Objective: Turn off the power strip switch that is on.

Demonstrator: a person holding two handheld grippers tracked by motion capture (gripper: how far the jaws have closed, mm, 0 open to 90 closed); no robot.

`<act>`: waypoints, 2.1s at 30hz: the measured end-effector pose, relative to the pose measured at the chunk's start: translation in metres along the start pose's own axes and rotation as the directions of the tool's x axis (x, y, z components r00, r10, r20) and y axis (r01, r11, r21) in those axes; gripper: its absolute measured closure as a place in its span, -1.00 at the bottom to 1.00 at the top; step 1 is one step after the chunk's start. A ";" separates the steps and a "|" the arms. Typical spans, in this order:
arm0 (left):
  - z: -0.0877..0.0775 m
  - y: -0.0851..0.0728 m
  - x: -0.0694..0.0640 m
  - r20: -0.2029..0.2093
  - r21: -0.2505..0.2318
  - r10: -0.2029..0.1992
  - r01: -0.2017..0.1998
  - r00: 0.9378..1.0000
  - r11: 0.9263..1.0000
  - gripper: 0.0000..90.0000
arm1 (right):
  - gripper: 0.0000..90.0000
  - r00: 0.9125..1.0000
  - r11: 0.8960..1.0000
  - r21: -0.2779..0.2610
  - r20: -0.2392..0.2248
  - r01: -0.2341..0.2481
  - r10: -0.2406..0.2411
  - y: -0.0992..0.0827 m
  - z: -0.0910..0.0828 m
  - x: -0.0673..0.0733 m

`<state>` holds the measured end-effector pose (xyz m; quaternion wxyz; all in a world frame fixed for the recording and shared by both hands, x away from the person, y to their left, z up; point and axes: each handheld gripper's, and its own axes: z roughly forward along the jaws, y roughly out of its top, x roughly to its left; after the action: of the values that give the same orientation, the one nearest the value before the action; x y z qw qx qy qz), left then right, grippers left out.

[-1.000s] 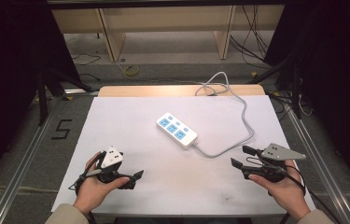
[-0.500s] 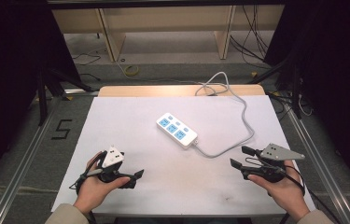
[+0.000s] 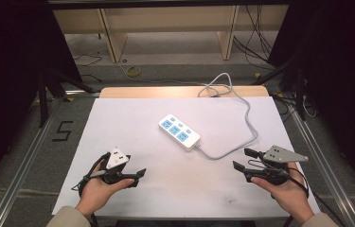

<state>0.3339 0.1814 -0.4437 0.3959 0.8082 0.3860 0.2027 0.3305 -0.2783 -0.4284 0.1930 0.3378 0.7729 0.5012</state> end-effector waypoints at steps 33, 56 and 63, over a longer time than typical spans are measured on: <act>0.020 0.025 0.009 0.044 0.105 -0.006 0.002 0.999 0.994 0.99 | -0.26 1.000 1.000 0.016 -0.007 0.001 -0.001 -0.001 0.001 0.001; 0.035 0.061 0.013 0.060 0.120 -0.003 -0.004 0.998 0.993 0.99 | -0.27 1.000 1.000 0.024 -0.016 -0.005 0.006 -0.002 0.002 0.001; 0.043 0.073 0.010 0.073 0.132 0.008 -0.017 0.997 0.991 0.99 | -0.28 1.000 1.000 0.029 -0.021 -0.003 0.003 -0.003 0.003 0.001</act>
<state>0.4014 0.1404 -0.4116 0.3539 0.8419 0.3789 0.1498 0.3305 -0.2766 -0.4322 0.1791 0.3363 0.7815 0.4940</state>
